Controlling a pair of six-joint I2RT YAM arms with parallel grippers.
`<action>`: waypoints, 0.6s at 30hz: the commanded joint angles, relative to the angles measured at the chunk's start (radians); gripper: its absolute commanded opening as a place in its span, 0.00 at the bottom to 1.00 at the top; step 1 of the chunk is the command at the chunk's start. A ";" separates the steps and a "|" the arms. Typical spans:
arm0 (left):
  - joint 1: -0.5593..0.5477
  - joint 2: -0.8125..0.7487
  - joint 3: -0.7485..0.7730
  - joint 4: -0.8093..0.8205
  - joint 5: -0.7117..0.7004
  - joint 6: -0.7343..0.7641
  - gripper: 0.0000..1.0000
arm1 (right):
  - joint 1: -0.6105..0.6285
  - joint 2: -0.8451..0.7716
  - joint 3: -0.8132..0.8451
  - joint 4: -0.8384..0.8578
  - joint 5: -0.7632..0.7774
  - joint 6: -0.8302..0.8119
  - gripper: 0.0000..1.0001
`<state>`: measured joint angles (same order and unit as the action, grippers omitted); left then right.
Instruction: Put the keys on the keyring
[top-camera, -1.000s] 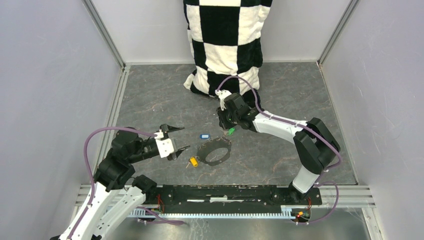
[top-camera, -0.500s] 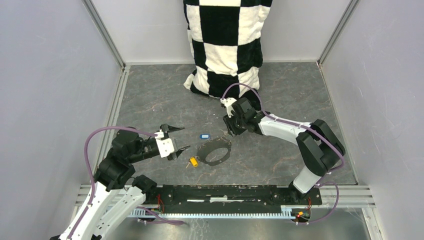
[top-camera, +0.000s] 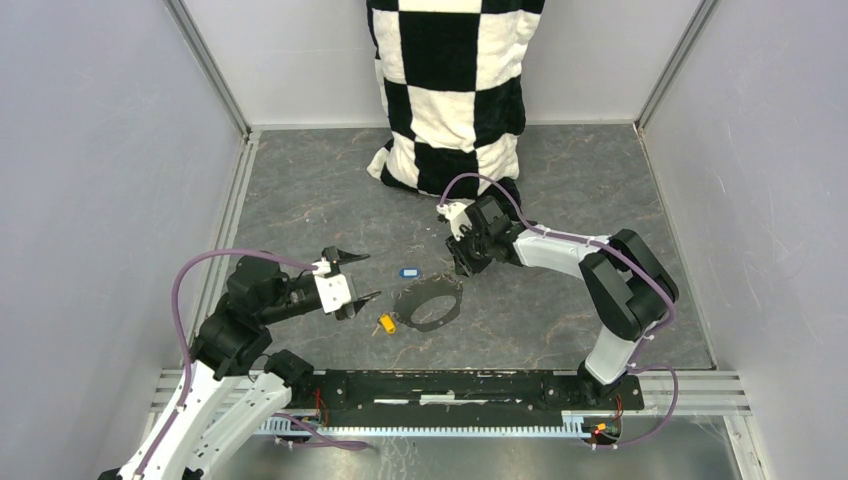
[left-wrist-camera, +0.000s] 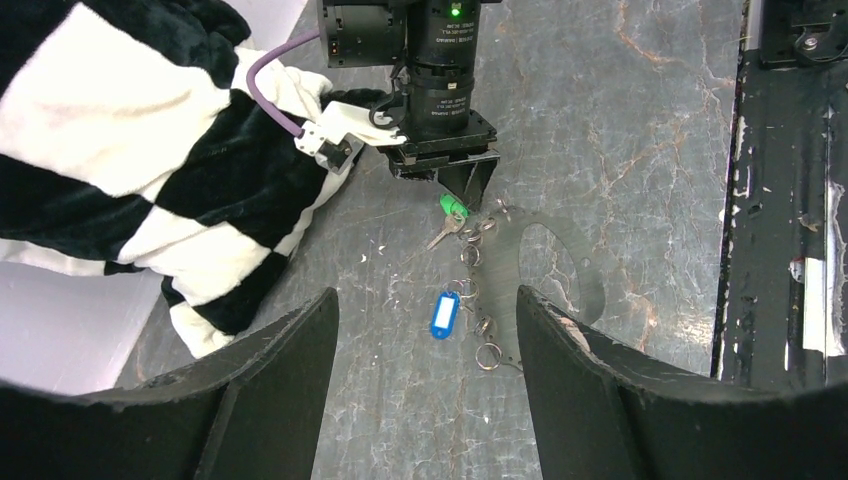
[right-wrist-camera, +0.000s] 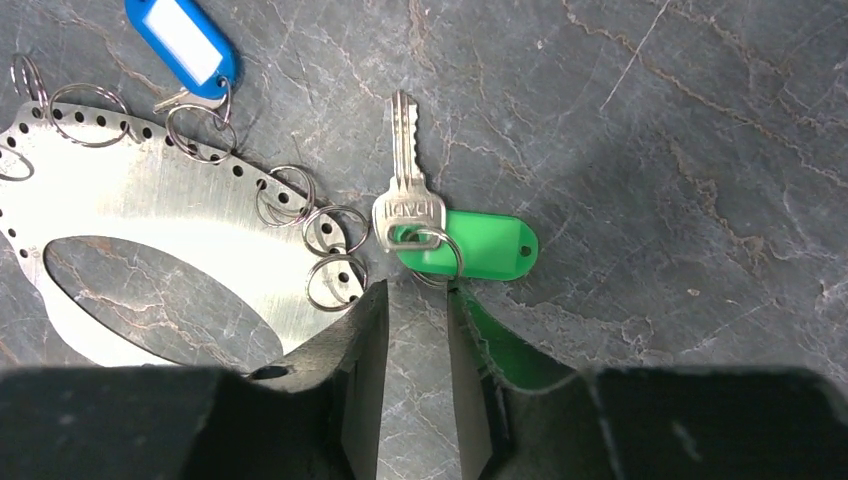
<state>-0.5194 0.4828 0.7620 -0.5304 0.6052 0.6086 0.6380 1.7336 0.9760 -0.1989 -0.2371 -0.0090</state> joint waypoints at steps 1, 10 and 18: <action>-0.002 0.009 0.013 0.001 -0.002 0.014 0.72 | -0.019 0.012 0.021 0.057 -0.036 -0.023 0.32; -0.003 0.026 0.021 0.003 0.002 0.016 0.72 | -0.095 -0.023 -0.011 0.115 0.024 0.007 0.10; -0.003 0.057 0.032 0.021 0.001 -0.011 0.73 | -0.106 -0.235 -0.208 0.230 -0.035 0.053 0.39</action>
<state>-0.5194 0.5198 0.7620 -0.5396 0.6044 0.6086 0.5198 1.6531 0.8684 -0.0860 -0.2008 0.0254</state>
